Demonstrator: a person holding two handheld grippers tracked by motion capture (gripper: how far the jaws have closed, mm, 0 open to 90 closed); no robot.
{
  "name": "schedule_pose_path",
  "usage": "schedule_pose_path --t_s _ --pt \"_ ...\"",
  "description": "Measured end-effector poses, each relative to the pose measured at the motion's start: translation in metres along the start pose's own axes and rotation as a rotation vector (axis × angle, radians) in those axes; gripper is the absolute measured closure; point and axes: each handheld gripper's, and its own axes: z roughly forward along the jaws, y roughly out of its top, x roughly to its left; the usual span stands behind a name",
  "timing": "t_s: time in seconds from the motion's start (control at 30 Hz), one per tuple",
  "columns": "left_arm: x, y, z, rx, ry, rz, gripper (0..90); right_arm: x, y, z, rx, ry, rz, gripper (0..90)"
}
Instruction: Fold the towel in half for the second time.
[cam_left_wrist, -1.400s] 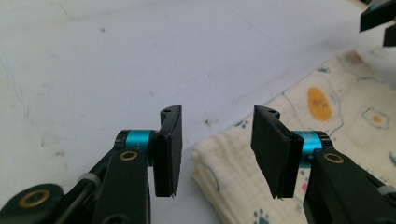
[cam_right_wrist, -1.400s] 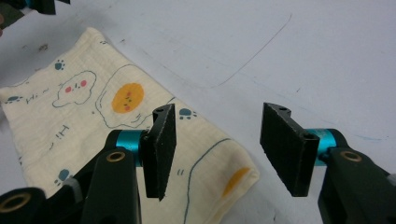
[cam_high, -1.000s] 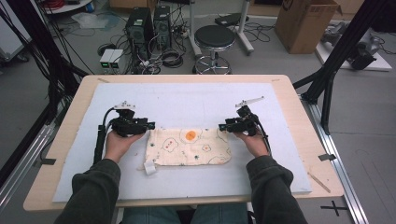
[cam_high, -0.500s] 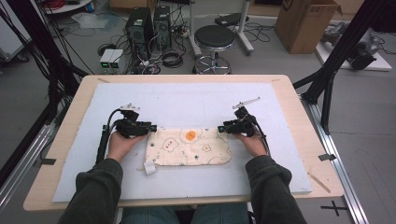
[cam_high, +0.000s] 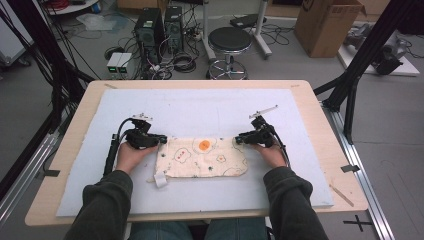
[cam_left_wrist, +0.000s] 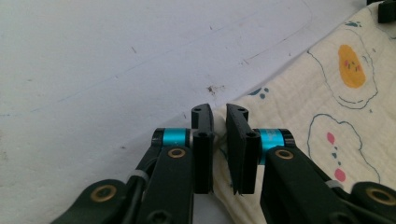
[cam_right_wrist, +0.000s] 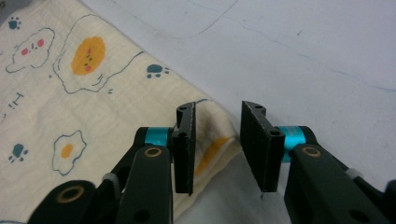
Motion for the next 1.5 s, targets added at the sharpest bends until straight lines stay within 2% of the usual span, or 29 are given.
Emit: schedule_pose_path --t_s 0.3,0.4,0.47,0.53,0.63,0.7,0.8,0.9,1.1,1.2,1.3,1.37,1.5 --pt "-0.001 0.0 0.0 0.003 0.013 0.018 84.8 -0.001 0.0 0.0 0.001 -0.004 0.0 75.3" --pt "0.0 0.0 -0.001 -0.002 0.023 0.021 85.3 -0.002 0.0 0.001 -0.002 0.0 -0.001 80.6" --pt "0.001 0.0 -0.001 -0.016 0.022 0.01 85.5 -0.002 0.0 0.002 -0.003 0.001 -0.009 82.4" --pt "0.002 0.001 -0.002 -0.025 0.026 0.004 85.5 -0.003 0.001 0.001 -0.013 0.008 0.002 83.1" --pt "0.004 0.002 -0.003 -0.057 0.037 -0.019 85.6 -0.006 0.001 0.0 -0.029 0.009 0.02 83.3" --pt "0.005 0.003 -0.004 -0.099 0.041 -0.049 85.5 -0.008 0.001 0.001 -0.031 0.011 0.021 83.6" --pt "0.007 0.004 -0.005 -0.114 0.048 -0.057 85.6 -0.008 0.003 0.001 -0.035 0.007 0.033 83.9" --pt "0.01 0.003 -0.005 -0.12 0.051 -0.066 85.6 -0.009 0.009 -0.002 -0.051 0.007 0.03 84.0" --pt "0.016 0.005 -0.007 -0.175 0.064 -0.112 85.6 -0.011 0.024 -0.004 -0.078 -0.004 0.041 84.1" --pt "0.019 0.007 -0.006 -0.17 0.062 -0.122 85.5 -0.012 0.028 -0.003 -0.103 -0.012 0.046 84.2" --pt "0.018 0.006 0.0 -0.154 0.072 -0.111 85.5 -0.019 0.024 0.006 -0.07 -0.012 0.094 84.2" --pt "0.018 0.005 0.002 -0.141 0.074 -0.103 85.5 -0.021 0.022 0.01 -0.069 -0.012 0.103 84.2" --pt "0.019 0.006 -0.001 -0.165 0.064 -0.109 85.4 -0.021 0.022 0.007 -0.081 -0.004 0.106 84.1"
